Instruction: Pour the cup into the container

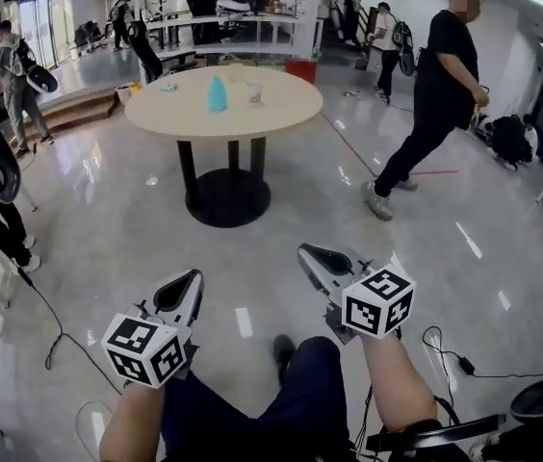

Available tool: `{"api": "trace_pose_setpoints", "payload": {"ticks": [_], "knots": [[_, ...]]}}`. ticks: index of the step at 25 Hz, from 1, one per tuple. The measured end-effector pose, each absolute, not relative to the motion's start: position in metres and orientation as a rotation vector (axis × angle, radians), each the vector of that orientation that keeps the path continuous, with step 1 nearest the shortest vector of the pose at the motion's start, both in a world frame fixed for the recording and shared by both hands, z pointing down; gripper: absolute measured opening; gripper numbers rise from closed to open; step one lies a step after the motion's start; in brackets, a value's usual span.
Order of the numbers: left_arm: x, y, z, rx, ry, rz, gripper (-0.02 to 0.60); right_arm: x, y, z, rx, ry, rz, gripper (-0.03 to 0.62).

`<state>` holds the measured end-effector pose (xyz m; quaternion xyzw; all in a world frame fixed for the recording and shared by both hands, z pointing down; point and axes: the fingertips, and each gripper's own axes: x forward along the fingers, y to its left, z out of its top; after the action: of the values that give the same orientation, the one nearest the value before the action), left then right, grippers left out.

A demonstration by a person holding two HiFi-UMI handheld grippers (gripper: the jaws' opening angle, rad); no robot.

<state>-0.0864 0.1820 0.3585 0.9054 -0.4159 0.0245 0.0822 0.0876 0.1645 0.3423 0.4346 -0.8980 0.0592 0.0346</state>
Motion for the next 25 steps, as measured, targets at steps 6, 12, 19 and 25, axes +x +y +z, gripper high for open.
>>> {"api": "trace_pose_setpoints", "payload": {"ticks": [6, 12, 19, 25], "knots": [[-0.079, 0.216, 0.363, 2.645, -1.307, 0.057, 0.0, 0.092, 0.187, 0.34, 1.246, -2.783, 0.178, 0.008], [-0.062, 0.249, 0.366, 2.61, -1.328, 0.039, 0.0, 0.116, 0.218, 0.344, 1.213, -2.767, 0.198, 0.008], [-0.025, 0.324, 0.382, 2.59, -1.376, 0.006, 0.0, 0.15, 0.288, 0.353, 1.142, -2.779, 0.177, 0.008], [-0.012, 0.4, 0.382, 2.549, -1.461, 0.016, 0.0, 0.16, 0.342, 0.346, 1.054, -2.823, 0.154, 0.008]]}}
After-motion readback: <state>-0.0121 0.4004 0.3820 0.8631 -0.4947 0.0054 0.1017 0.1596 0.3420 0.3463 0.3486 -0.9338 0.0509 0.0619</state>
